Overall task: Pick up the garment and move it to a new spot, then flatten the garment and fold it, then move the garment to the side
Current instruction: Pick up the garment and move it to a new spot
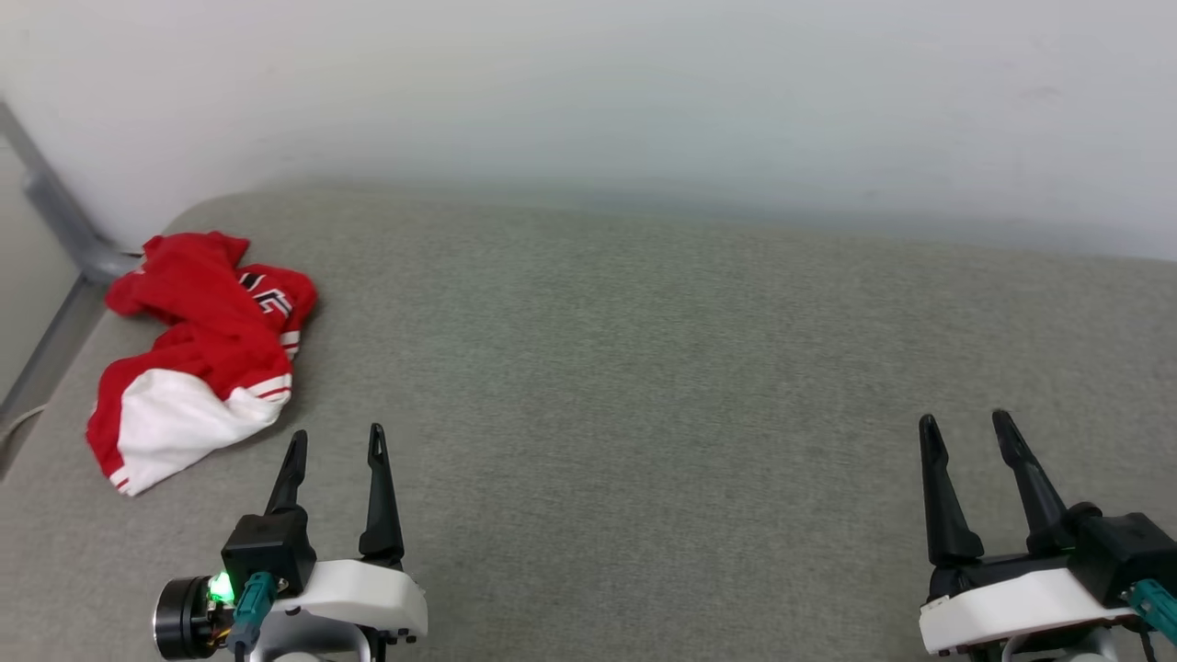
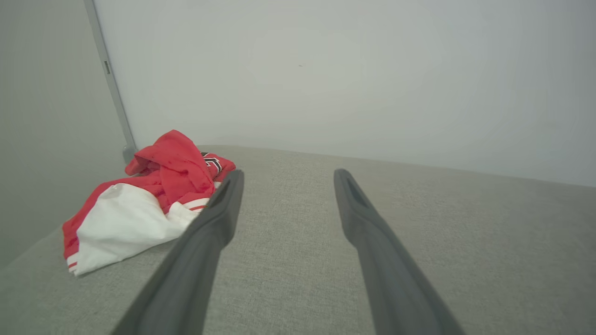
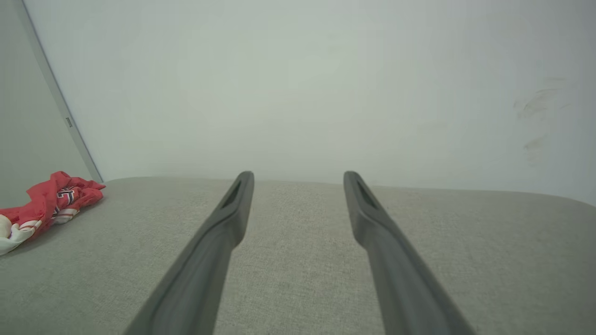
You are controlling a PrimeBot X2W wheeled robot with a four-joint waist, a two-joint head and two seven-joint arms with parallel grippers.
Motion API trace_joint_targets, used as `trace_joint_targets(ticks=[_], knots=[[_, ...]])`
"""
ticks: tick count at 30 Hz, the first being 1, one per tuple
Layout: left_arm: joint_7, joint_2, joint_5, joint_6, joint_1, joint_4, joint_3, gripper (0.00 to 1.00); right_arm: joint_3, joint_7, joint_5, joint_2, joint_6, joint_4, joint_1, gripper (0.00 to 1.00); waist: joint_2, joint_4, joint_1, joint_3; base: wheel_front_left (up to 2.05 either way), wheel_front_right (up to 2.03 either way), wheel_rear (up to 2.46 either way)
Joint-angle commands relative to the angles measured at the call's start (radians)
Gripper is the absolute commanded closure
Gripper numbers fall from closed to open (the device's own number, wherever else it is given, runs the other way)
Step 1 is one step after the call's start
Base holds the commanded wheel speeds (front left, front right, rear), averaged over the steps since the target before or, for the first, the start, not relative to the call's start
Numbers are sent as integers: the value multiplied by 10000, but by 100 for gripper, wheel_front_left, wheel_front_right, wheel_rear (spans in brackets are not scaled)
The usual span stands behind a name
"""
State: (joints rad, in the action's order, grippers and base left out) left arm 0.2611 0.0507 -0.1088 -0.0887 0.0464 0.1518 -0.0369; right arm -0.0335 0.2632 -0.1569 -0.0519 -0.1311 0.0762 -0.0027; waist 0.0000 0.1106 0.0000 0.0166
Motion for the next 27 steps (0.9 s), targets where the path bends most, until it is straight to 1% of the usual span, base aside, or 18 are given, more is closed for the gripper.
trace_joint_targets(ticks=[1, 10, 11, 12, 18, 27], knots=[[60, -6, 50, 33, 142, -4, -4, 0, 9, 25, 40, 29, 7, -28, 64, 0, 0, 345, 0, 28, 0, 0, 0], [47, -6, -45, -11, 171, -14, 34, 0, 20, 25, 130, 29, 7, -52, 88, 0, 0, 1571, 0, 102, 0, 0, 0], [47, -6, -45, -11, 171, -14, 34, 0, 20, 25, 130, 29, 7, -52, 88, 0, 0, 1571, 0, 102, 0, 0, 0], [47, -8, -60, -18, 223, -4, -32, 0, -49, 25, 156, 29, 7, -84, 91, 0, 0, 1914, 0, 142, 0, 0, 0], [47, -7, -39, -35, 104, -32, 121, 0, 47, 25, 112, 28, 7, -96, 65, 0, 0, 2737, 0, 171, 0, 0, 0], [47, -8, -159, -1, -11, -36, 249, 0, 120, 25, 154, 28, 7, -145, 55, 0, 0, 3567, 0, 206, 0, 0, 0]])
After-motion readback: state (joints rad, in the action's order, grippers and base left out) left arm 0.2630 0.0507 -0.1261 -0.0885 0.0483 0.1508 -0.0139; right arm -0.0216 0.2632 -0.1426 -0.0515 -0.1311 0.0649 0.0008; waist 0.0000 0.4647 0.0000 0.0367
